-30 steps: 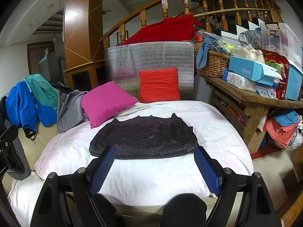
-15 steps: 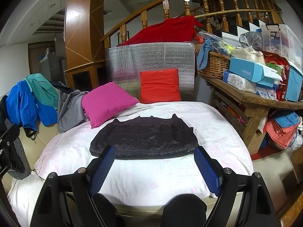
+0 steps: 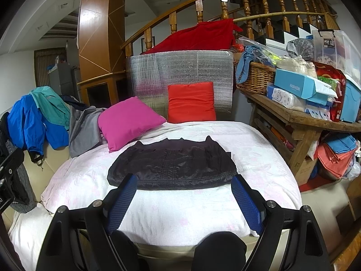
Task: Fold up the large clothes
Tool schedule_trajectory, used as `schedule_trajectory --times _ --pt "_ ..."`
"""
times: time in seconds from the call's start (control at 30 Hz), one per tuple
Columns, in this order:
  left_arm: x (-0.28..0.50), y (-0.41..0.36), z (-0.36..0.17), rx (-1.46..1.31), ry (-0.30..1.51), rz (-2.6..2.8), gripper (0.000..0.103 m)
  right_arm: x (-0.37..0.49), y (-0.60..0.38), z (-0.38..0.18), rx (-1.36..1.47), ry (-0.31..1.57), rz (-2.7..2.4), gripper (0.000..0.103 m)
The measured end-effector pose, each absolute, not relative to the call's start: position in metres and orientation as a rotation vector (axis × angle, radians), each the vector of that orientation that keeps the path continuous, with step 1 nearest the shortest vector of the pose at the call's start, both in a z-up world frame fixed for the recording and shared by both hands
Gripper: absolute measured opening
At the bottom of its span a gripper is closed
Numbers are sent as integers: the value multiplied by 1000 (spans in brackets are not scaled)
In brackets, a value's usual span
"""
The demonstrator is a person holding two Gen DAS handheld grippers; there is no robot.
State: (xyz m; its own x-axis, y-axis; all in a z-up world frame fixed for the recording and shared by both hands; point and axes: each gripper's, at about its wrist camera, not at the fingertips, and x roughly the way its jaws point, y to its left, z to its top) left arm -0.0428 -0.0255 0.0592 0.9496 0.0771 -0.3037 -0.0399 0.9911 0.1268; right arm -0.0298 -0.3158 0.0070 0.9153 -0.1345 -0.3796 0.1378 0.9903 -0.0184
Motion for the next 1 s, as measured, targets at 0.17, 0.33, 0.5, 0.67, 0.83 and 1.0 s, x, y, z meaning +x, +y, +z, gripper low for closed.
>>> schedule_trajectory --times 0.17,0.33,0.5,0.67,0.83,1.0 --pt "-41 -23 59 119 316 57 103 -29 -315 7 6 392 -139 88" --pt "-40 -22 59 118 316 59 103 -27 -317 6 0 397 -133 88" --pt "-41 -22 59 117 315 60 103 -26 -317 6 -5 394 -131 88" --pt "-39 -21 57 115 319 58 103 -24 -318 6 -11 401 -130 88" --pt "-34 -19 54 107 328 59 103 -21 -319 3 -19 411 -130 88" --pt "-25 -19 49 101 346 61 103 -11 -320 -1 -27 431 -131 88"
